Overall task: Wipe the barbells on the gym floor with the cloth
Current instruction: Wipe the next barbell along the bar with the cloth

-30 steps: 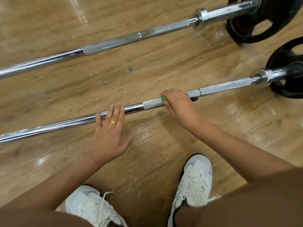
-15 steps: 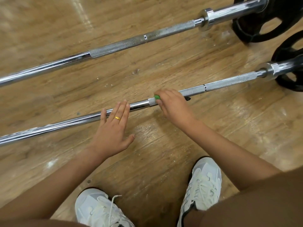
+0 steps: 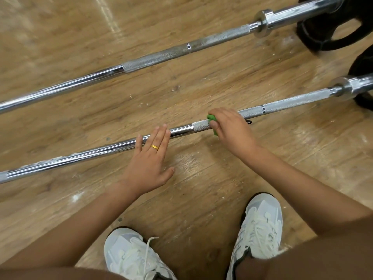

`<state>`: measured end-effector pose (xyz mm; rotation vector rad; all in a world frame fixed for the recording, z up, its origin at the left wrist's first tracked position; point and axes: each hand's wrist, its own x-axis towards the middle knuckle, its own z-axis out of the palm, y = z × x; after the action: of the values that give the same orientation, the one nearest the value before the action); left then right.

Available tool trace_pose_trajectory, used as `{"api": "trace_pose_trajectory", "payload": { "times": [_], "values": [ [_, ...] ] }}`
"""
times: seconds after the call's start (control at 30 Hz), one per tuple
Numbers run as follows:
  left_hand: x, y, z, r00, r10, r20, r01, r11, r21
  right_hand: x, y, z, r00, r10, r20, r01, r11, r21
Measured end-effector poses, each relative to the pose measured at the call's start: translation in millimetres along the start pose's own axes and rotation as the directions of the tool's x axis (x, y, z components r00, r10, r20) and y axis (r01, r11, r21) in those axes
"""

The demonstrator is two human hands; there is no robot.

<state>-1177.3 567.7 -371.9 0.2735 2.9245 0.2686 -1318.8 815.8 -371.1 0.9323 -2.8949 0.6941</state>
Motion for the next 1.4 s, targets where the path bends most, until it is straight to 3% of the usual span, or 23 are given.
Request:
{"api": "trace_pose_trajectory", "payload": {
  "times": [0.07, 0.23, 0.43, 0.6, 0.77, 1.0, 1.13, 1.23, 1.33, 1.4],
  "values": [
    [-1, 2, 1, 1.0, -0.003, -0.006, 0.003, 1.0, 0.009, -2, -6, 4, 0.999, -0.025, -0.023, 0.026, 1.0, 0.008],
    [-5, 3, 0, 1.0, -0.005, -0.01, 0.005, 1.0, -0.017, -5, -1, 1, 0.981, -0.164, 0.1, 0.16, 0.986, 0.05],
    [-10, 13, 4, 0.999, -0.028, -0.029, 0.027, 0.999, -0.019, -15, -4, -3, 0.999, -0.047, -0.004, 0.047, 0.998, 0.052],
    [-17, 13, 8, 1.0, 0.005, -0.026, -0.005, 1.0, 0.008, -15, -9, -5, 0.976, -0.167, 0.14, 0.163, 0.986, 0.043],
    [-25, 21, 10, 1.0, 0.0, -0.029, 0.001, 0.999, 0.036, -23, 1, -14, 0.994, -0.045, 0.098, 0.042, 0.999, 0.028],
    [-35, 31, 18, 0.999, -0.016, -0.033, 0.018, 0.998, 0.064, -40, -9, -12, 0.981, -0.144, 0.128, 0.14, 0.989, 0.04],
    [-43, 37, 19, 1.0, -0.013, -0.028, 0.014, 0.998, 0.06, -49, -9, -13, 0.995, -0.082, 0.051, 0.081, 0.996, 0.033],
    [-50, 46, 20, 1.0, -0.02, -0.018, 0.021, 0.998, 0.062, -59, -28, -3, 0.992, -0.122, 0.008, 0.122, 0.991, 0.046],
    [-56, 53, 22, 0.999, -0.037, -0.008, 0.038, 0.998, 0.042, -64, -29, -3, 0.975, -0.211, 0.073, 0.209, 0.977, 0.042],
    [-61, 55, 22, 0.999, -0.046, -0.021, 0.046, 0.999, 0.023, -67, -19, -7, 0.974, -0.191, 0.119, 0.188, 0.981, 0.041]
  ]
}}
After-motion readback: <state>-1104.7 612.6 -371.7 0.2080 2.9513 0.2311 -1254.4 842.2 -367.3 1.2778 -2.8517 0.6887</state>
